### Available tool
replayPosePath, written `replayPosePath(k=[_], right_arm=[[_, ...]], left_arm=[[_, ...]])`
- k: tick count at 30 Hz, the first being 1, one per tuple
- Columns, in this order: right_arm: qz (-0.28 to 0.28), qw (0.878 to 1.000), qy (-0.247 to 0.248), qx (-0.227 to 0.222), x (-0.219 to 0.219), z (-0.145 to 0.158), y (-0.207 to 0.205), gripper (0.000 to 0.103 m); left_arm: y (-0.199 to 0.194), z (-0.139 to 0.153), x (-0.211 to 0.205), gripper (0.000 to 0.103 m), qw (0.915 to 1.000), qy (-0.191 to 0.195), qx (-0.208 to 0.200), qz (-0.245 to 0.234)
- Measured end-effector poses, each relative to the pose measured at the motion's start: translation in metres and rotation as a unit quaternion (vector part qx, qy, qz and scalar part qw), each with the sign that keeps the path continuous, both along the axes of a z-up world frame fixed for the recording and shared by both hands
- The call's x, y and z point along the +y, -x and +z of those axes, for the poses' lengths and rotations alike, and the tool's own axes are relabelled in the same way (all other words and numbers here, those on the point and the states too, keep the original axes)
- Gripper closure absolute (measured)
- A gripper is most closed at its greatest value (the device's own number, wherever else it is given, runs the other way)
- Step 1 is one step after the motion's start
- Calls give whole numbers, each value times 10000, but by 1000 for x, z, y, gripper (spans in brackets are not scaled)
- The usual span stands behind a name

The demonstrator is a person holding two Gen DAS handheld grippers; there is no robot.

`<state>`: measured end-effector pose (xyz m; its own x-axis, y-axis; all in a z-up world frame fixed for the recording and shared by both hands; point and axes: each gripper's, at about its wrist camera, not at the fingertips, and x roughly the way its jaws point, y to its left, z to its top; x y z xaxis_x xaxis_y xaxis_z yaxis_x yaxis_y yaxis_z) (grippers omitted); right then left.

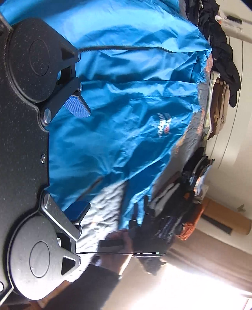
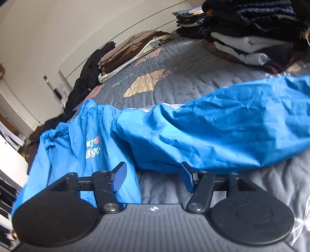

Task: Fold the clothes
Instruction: 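Move the right gripper to the jacket sleeve cuff and grasp it, then pull the sleeve straight out from the jacket body with the right gripper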

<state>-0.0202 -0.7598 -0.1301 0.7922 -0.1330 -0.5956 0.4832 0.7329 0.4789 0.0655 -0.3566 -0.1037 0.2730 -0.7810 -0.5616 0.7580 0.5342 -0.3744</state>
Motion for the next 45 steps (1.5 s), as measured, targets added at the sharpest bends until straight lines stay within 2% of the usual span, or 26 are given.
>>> replayPosePath(k=[3, 5, 8, 10, 12, 17, 21, 22, 24, 26, 29, 31, 33, 37, 38, 39, 40, 41, 42, 43, 45], right_arm=[[98, 9991, 366, 199, -7, 13, -4, 43], [154, 9962, 772, 372, -16, 27, -10, 43], [463, 9812, 1647, 890, -28, 38, -28, 42], [705, 9633, 2254, 1272, -35, 45, -41, 40], [1047, 9457, 2647, 1568, -40, 45, -54, 38], [2012, 8988, 3305, 2059, -41, 36, -81, 33], [2684, 8540, 3751, 2409, -40, 20, -95, 28], [2814, 8491, 3727, 2471, -44, 17, -98, 28], [2984, 8513, 3496, 2530, -53, 13, -103, 27], [3057, 8628, 3122, 2543, -66, 8, -108, 25], [3066, 8702, 2787, 2667, -80, -4, -114, 18], [3022, 8702, 2739, 2764, -86, -14, -118, 6], [2941, 8671, 2801, 2884, -88, -24, -122, 2], [2888, 8714, 2756, 2852, -87, -41, -121, 4], [2886, 8730, 2759, 2801, -87, -42, -120, 10], [2881, 8747, 2779, 2733, -87, -40, -118, 24], [2876, 8763, 2799, 2666, -87, -38, -116, 45], [2871, 8778, 2819, 2599, -87, -35, -114, 53], [2865, 8793, 2838, 2532, -87, -33, -113, 65], [2827, 8794, 2921, 2480, -87, -30, -111, 75], [2642, 8736, 3287, 2427, -83, -22, -109, 82]], left_arm=[[-7, 12, -16, 10, 9998, 158, 93, 77], [-8, 25, -34, 10, 9999, 120, -69, -43], [-9, 43, -60, 8, 9992, 129, -279, -266], [-8, 50, -76, 7, 9984, 157, -366, -398], [-6, 49, -85, 7, 9978, 142, -416, -493], [-6, 37, -98, 7, 9970, -21, -451, -636], [-12, 27, -102, 7, 9976, -130, -367, -576], [-12, 25, -102, 7, 9976, -154, -361, -575], [-14, 23, -103, 7, 9976, -207, -366, -555], [-15, 22, -104, 7, 9977, -221, -338, -548], [-17, 18, -105, 7, 9977, -276, -327, -533], [-18, 16, -107, 7, 9976, -317, -324, -523], [-20, 13, -108, 7, 9976, -356, -299, -510], [-23, 7, -108, 7, 9975, -441, -268, -481], [-24, 7, -108, 7, 9976, -446, -255, -464], [-24, 7, -108, 7, 9977, -443, -244, -449], [-24, 7, -108, 7, 9978, -442, -238, -441], [-25, 6, -108, 7, 9978, -449, -239, -432], [-25, 6, -108, 7, 9978, -451, -244, -425], [-25, 7, -108, 7, 9978, -446, -250, -420], [-24, 8, -107, 7, 9979, -426, -263, -409]])
